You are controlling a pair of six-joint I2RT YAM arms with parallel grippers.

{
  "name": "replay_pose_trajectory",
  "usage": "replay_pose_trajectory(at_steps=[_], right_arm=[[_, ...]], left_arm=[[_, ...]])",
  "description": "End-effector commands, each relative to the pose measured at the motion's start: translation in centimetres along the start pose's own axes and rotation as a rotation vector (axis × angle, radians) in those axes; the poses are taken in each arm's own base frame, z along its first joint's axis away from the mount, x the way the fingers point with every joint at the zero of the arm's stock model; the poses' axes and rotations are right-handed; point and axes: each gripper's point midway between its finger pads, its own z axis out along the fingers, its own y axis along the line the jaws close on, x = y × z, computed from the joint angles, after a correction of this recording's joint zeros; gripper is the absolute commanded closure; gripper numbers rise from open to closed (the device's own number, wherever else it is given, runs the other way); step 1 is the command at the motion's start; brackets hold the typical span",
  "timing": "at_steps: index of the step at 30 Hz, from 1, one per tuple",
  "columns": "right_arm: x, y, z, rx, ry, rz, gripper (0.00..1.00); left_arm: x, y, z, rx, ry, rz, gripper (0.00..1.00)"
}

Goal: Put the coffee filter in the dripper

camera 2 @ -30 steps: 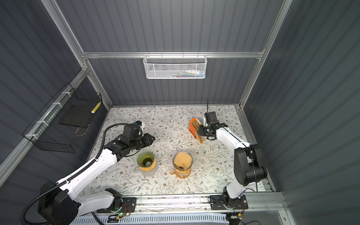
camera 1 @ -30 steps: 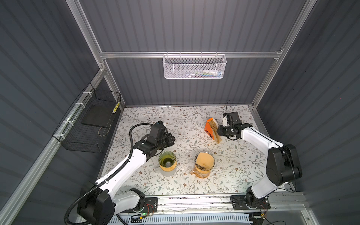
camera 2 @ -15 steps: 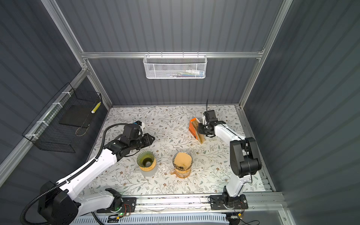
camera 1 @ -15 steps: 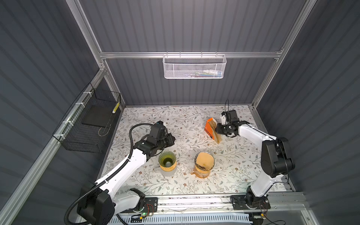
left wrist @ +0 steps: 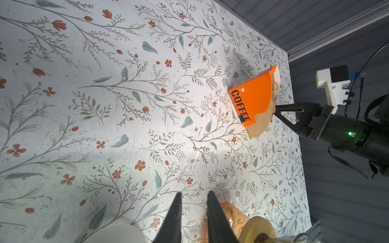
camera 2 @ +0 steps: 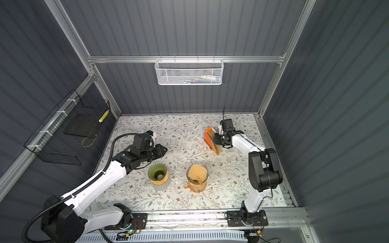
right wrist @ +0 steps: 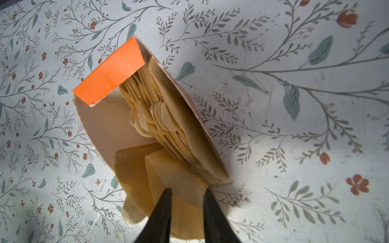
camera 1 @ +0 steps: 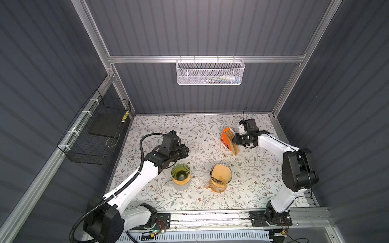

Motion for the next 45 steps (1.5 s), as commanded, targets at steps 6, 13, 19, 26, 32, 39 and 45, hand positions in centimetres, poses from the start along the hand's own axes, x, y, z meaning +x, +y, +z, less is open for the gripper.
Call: replay_pose_trajectory(at_steps=[6, 13, 19, 26, 32, 39, 45], right_arm=[[0.7, -0.4, -1.1, 0.022, 0.009, -0.021, 0.72], [1.3, -0.7, -0.5, 0.028, 0.022, -0.019, 0.73], [1.0, -0.7, 0.3, 0.025, 0.026, -0.015, 0.75], [0.7, -0.6, 0.8, 0.020, 0.029, -0.015, 0.78], [0.8, -0.7, 0.4, 0.026, 0.025, -0.018, 0.89], [1.2, -1.1, -0.5, 0.055, 0.019, -0.031, 0.95], [1.2, -1.2, -1.1, 0.062, 0.012, -0.040, 0.95]], left_arm=[[0.3, 0.2, -0.3, -0.003, 0.003, 0.007, 0.77], [0.4, 0.2, -0.3, -0.002, 0.005, 0.004, 0.77], [0.3, 0.2, -0.4, -0.004, 0.002, 0.002, 0.77], [0.3, 0.3, -0.4, -0.007, 0.001, 0.003, 0.77], [0.3, 0.3, -0.4, -0.009, 0.003, 0.002, 0.77], [0.3, 0.2, -0.4, -0.006, 0.002, 0.004, 0.77], [0.3, 0.2, -0.5, -0.004, 0.002, 0.003, 0.77]])
